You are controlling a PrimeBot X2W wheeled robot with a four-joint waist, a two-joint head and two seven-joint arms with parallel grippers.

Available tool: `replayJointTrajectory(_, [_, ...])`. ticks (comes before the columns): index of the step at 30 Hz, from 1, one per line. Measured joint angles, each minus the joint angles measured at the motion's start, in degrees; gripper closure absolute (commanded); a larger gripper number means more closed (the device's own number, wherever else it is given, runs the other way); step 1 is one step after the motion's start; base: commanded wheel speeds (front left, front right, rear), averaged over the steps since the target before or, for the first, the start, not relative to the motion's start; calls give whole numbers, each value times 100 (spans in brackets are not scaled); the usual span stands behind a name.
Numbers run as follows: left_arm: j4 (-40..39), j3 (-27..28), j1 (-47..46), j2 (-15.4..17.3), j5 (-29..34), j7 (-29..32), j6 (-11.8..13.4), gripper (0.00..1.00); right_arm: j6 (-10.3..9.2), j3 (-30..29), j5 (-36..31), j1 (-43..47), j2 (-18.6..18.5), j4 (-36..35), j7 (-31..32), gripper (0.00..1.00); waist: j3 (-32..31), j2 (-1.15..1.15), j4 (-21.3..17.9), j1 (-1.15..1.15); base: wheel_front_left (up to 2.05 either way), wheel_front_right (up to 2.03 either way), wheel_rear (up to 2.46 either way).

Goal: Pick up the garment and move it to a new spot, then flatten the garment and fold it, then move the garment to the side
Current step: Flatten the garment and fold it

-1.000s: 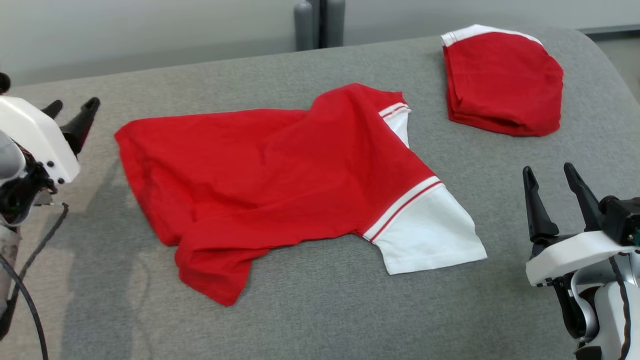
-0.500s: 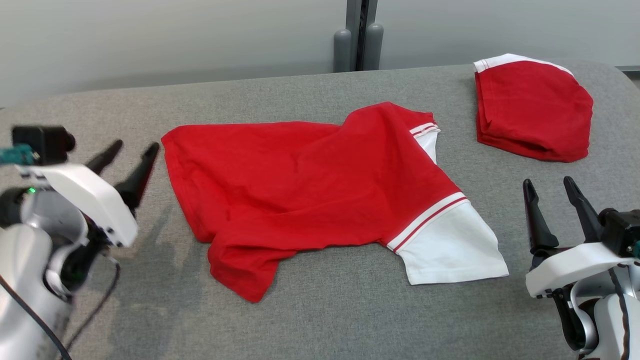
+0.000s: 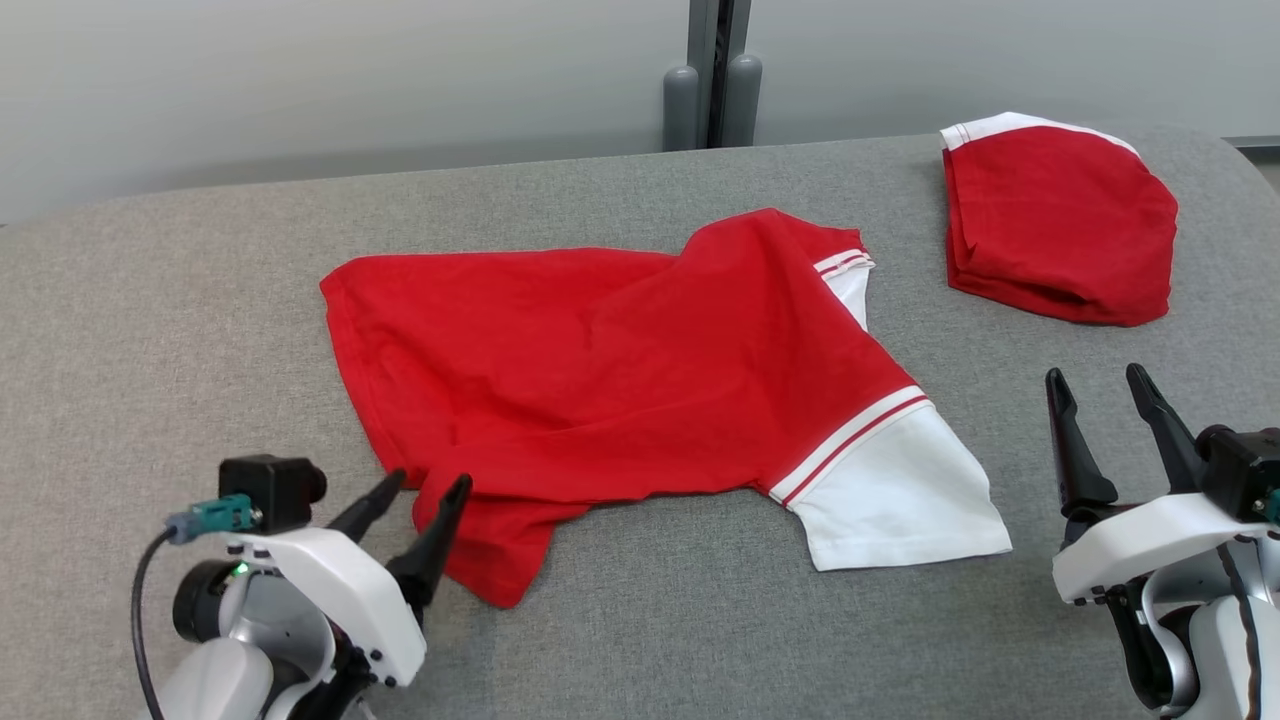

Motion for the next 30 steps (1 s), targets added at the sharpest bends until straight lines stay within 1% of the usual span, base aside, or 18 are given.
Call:
replayJointTrajectory(3, [-11, -53, 124, -24, 4, 47, 65, 0, 0, -12, 3, 26, -26, -2, 18, 0, -9, 0, 0, 0, 0, 0, 0])
replayJointTrajectory(5, [59, -65, 159, 35, 38, 93, 93, 0, 0, -9, 5, 26, -34, -9, 31, 0, -19, 0, -3, 0, 0, 0, 0])
replayJointTrajectory(7, [178, -43, 224, 29, -69, 129, 93, 0, 0, 8, 5, 26, -35, -10, 44, 0, -20, 0, -6, 0, 0, 0, 0])
replayJointTrajectory(10, [349, -62, 232, 11, -130, 187, 71, 0, 0, 46, 5, 26, -30, -23, 65, 0, -7, 0, -20, 0, 0, 0, 0])
replayJointTrajectory(13, [477, -84, 229, -69, -241, 256, -29, 0, 0, 48, 7, 25, -34, -33, 71, 0, 30, 0, -35, 0, 0, 0, 0])
replayJointTrajectory(19, [680, 227, 43, -25, -326, -8, -43, 0, 0, -19, 12, 18, -81, -103, 71, 0, 144, 0, -68, 0, 0, 0, 0])
replayJointTrajectory(22, [845, 296, -32, 29, -382, -54, -53, 0, 0, -42, 11, 19, -82, -152, 76, 0, 191, 0, -84, 0, 0, 0, 0])
replayJointTrajectory(26, [1106, 223, -154, -29, -407, 7, -145, 0, 0, -33, 7, 15, -78, -167, 94, 0, 245, 0, -109, -1, 0, 0, 0])
replayJointTrajectory(30, [1333, -9, -291, -138, -356, 135, -334, 0, 0, -14, 7, -33, -86, -170, 105, 0, 286, 0, -137, 0, 0, 0, 0])
